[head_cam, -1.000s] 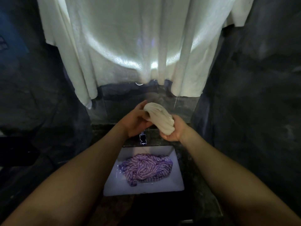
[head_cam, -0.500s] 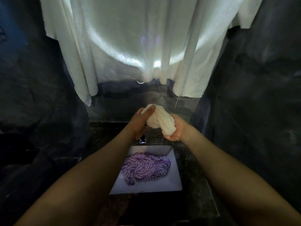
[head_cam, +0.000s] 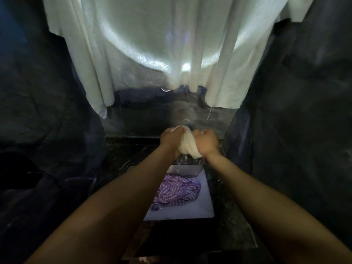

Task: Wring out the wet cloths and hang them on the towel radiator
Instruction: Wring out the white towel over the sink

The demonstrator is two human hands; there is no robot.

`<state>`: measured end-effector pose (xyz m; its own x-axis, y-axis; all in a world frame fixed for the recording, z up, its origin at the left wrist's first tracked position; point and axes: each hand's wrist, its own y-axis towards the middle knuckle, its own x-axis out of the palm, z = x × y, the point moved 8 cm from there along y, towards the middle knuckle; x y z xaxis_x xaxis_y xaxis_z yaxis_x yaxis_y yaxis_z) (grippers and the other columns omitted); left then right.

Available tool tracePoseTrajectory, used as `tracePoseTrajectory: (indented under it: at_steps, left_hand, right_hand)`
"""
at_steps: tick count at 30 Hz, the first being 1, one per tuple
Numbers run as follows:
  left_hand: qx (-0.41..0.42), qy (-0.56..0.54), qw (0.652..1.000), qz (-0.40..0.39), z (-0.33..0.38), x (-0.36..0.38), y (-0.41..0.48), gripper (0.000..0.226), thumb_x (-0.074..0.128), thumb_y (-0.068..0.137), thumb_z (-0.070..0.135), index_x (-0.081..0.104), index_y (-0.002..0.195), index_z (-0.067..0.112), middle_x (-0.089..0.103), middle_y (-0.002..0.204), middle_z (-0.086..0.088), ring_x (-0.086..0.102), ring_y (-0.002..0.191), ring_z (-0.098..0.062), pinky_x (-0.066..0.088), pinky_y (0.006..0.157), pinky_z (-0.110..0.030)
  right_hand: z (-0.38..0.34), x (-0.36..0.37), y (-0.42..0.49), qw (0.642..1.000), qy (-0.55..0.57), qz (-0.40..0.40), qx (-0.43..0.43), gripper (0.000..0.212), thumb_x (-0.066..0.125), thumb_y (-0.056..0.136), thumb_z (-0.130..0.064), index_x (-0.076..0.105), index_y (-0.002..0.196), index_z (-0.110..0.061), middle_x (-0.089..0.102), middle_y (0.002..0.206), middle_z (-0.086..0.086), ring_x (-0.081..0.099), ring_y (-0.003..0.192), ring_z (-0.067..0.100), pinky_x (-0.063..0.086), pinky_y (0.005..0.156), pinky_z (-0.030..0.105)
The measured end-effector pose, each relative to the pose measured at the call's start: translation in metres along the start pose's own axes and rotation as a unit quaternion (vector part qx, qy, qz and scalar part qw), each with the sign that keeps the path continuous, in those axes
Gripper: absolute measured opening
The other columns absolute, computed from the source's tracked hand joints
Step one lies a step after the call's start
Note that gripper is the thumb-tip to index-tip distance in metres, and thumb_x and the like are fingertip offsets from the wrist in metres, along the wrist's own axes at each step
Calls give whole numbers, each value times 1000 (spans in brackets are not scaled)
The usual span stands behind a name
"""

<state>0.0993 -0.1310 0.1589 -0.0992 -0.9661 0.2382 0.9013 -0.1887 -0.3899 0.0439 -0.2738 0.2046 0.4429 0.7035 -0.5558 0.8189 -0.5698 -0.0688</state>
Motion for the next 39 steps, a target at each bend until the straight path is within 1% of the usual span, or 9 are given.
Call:
tracePoseTrajectory:
  at_steps: [7, 13, 20, 23, 26, 28, 30, 34, 39]
  left_hand:
    - [-18, 34, 999, 16, -13, -5, 18, 52, 63, 75, 33, 65, 119, 5, 71, 112, -13, 68, 103, -31, 54, 97, -46]
    - [-39, 34, 999, 5, -12, -5, 4, 38, 58, 89, 21, 63, 120, 0, 70, 116, -17, 67, 105, -32, 52, 100, -46]
    - [-66, 101, 992, -31, -21, -3, 10, 36, 56, 87, 32, 71, 110, 9, 70, 118, -16, 66, 109, -31, 50, 103, -45]
    - [-102, 56, 992, -57, -44, -5, 44, 53, 62, 74, 38, 68, 119, 10, 65, 129, -17, 63, 117, -33, 45, 108, -49]
    - [-129, -58, 984, -106, -13, 0, -3, 46, 59, 87, 31, 63, 126, 6, 66, 123, -21, 64, 112, -37, 46, 104, -54]
    - [-121, -119, 976, -138, 2, 0, -18, 41, 54, 88, 24, 62, 124, 7, 62, 127, -23, 61, 115, -38, 50, 97, -54]
    - [-86, -107, 975, -177, 9, -2, -20, 38, 53, 90, 13, 57, 127, 12, 57, 133, -22, 56, 122, -38, 54, 93, -53]
    - [-27, -29, 976, -216, 8, -2, -20, 42, 65, 94, 12, 54, 134, 19, 61, 132, -14, 65, 115, -29, 56, 92, -45]
    - [76, 67, 986, -132, 24, -2, -18, 58, 81, 77, 43, 54, 121, 17, 62, 123, -12, 67, 107, -26, 59, 87, -44]
  right_hand:
    - [-8, 1, -4, 995, -78, 3, -68, 38, 56, 91, -26, 54, 57, -10, 48, 53, 2, 49, 59, 23, 33, 55, 31]
    - [-19, 6, -6, 974, -167, 17, -154, 36, 55, 93, -32, 72, 87, -2, 71, 87, 23, 66, 79, 35, 49, 70, 34]
    - [-25, 8, -10, 937, -221, 20, -271, 30, 58, 94, -25, 70, 85, 1, 69, 87, 26, 64, 76, 37, 44, 63, 35]
    - [-11, 3, -1, 975, -136, 2, -178, 29, 57, 92, -23, 66, 75, -1, 67, 75, 19, 62, 72, 32, 43, 62, 34]
    - [14, 3, 8, 997, 50, -50, -12, 23, 59, 89, -31, 66, 81, -11, 67, 79, 9, 62, 78, 22, 47, 68, 33]
    - [28, 13, 5, 963, 211, -130, 106, 28, 59, 89, -39, 70, 90, -13, 72, 89, 11, 68, 86, 27, 54, 77, 36]
    - [31, 18, -2, 907, 332, -187, 178, 33, 55, 95, -36, 71, 93, -8, 74, 86, 12, 71, 77, 24, 58, 71, 32]
    - [29, 27, -12, 848, 398, -252, 243, 50, 60, 93, -43, 68, 123, -4, 70, 117, 20, 66, 108, 32, 44, 109, 43]
    - [14, 33, -21, 844, 410, -242, 247, 43, 48, 100, -37, 65, 125, -7, 72, 109, 13, 68, 98, 26, 57, 85, 38]
